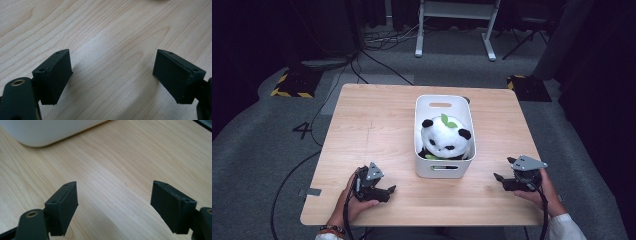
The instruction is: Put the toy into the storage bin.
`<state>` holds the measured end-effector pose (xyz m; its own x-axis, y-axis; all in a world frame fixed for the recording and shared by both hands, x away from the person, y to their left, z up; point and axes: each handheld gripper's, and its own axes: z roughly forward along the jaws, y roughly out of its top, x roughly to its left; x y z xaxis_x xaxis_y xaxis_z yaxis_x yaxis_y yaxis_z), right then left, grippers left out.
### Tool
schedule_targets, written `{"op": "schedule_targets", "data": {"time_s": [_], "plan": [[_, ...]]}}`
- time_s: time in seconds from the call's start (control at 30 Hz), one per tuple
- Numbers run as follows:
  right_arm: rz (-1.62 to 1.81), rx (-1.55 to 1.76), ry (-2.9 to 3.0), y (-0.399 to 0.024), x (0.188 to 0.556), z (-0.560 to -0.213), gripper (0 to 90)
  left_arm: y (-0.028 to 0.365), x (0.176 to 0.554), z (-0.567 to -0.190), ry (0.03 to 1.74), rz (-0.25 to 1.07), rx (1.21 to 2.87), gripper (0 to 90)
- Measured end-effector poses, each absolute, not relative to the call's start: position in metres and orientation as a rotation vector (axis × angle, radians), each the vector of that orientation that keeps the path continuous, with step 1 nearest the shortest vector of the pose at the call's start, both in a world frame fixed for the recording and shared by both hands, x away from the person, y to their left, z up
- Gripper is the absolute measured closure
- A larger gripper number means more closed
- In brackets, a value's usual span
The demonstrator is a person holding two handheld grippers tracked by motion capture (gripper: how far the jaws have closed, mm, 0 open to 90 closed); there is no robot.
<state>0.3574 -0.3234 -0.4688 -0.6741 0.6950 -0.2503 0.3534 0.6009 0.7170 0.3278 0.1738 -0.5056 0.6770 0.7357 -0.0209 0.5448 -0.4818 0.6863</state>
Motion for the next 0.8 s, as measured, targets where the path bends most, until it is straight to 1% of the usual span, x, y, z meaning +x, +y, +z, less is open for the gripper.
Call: {"op": "schedule_targets", "data": {"time_s": [0.27, 0.8], "plan": [[0.865, 0.869, 2.327, -0.333, 0.351, -0.480, 22.3, 0.174, 0.328, -0.506, 0.979, 0.365, 2.210, 15.3], [0.970, 0.950, 2.349, -0.355, 0.340, -0.496, 22.0, 0.174, 0.328, -0.506, 0.979, 0.365, 2.210, 15.3]]}}
